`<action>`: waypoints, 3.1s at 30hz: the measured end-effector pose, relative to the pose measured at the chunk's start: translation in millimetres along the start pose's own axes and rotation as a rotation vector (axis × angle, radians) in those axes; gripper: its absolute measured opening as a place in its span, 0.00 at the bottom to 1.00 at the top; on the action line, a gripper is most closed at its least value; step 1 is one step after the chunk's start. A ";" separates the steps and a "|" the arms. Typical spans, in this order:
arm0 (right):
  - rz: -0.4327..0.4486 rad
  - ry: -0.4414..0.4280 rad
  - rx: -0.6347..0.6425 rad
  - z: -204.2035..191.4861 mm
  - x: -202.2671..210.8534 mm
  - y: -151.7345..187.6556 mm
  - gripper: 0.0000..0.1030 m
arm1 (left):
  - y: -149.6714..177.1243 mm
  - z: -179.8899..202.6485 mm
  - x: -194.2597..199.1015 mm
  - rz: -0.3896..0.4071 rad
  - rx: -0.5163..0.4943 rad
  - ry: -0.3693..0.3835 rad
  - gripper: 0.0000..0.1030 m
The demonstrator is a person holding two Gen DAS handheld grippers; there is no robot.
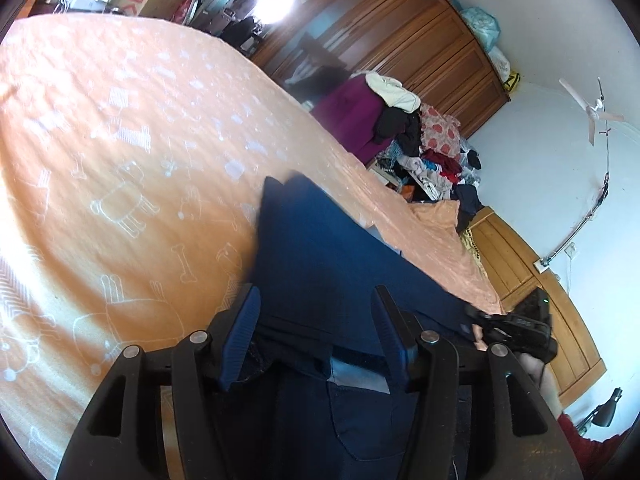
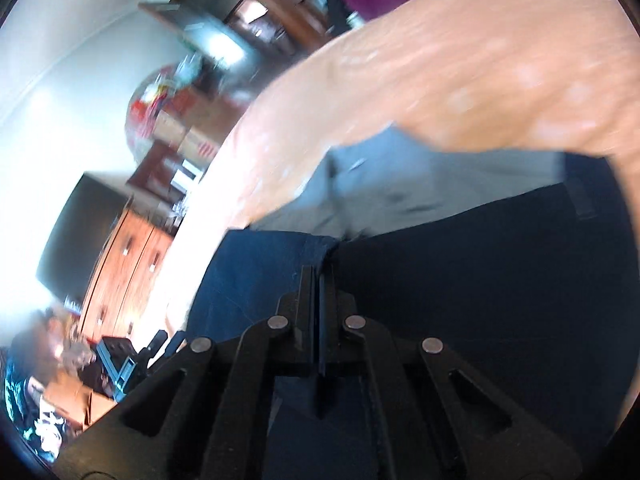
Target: Fold small clothes
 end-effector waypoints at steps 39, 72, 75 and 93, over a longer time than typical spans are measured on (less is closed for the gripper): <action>-0.186 0.235 0.003 121.8 110.5 108.3 0.28 | 7.1 -36.1 17.1 -0.372 -0.125 -0.373 0.49; -0.308 0.020 -0.161 89.7 173.7 287.6 0.50 | 156.1 6.9 149.7 -0.564 -0.184 -0.007 0.52; -0.307 0.008 -0.146 87.4 171.2 287.4 0.50 | 157.4 14.4 151.4 -0.561 -0.173 0.046 0.52; -0.354 -0.063 -0.102 64.0 136.5 291.2 0.46 | 180.4 8.5 132.9 -0.603 -0.121 0.115 0.30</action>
Point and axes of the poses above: each gripper's, at about its wrist camera, not at the fingertips, and x roughly against the way its jaws point, z to its right, y to its underside, the point moved 7 cm from there along -x, roughly the way its jaws point, and after that the axes turned 5 degrees about -z, right-handed, at the moved point
